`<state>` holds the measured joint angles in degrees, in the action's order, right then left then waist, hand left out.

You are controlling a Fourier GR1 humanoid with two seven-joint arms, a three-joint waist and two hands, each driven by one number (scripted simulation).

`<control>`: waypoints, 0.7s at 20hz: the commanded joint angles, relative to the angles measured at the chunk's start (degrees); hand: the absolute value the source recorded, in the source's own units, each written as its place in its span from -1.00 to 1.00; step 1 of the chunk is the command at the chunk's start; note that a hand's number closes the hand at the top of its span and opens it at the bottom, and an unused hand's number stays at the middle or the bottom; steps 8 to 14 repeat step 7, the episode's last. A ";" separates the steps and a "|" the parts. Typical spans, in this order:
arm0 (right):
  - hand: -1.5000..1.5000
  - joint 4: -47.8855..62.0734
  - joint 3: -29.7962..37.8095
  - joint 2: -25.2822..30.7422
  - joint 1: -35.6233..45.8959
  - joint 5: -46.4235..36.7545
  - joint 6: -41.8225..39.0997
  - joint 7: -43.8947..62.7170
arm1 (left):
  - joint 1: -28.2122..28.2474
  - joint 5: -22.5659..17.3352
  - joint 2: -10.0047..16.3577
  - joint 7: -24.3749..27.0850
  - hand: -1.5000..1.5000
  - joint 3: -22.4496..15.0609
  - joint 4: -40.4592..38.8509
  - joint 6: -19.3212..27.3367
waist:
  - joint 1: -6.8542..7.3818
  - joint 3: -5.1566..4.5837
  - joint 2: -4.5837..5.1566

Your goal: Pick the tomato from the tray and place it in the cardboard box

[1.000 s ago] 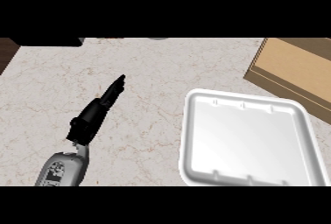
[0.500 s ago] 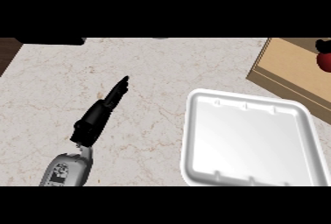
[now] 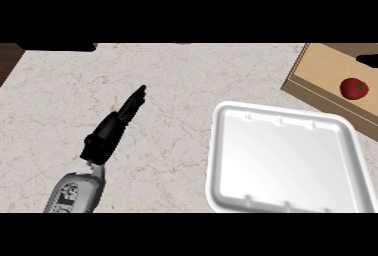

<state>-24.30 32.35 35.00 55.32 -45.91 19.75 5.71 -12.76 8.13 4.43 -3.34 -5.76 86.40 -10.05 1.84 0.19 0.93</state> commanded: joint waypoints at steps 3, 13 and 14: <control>-1.00 -3.33 9.64 0.89 0.99 10.91 5.00 -8.85 | 0.95 0.79 -0.44 -2.73 0.00 -0.96 3.04 0.68 | -0.50 0.02 -0.57; -1.00 -4.40 15.94 3.51 -3.36 19.17 0.49 -15.85 | 1.40 -1.91 2.00 -2.02 0.00 2.10 2.96 -1.62 | -1.36 -0.07 -0.76; -1.00 -4.40 15.94 3.51 -3.36 19.17 0.49 -15.85 | 1.40 -1.91 2.00 -2.02 0.00 2.10 2.96 -1.62 | -1.36 -0.07 -0.76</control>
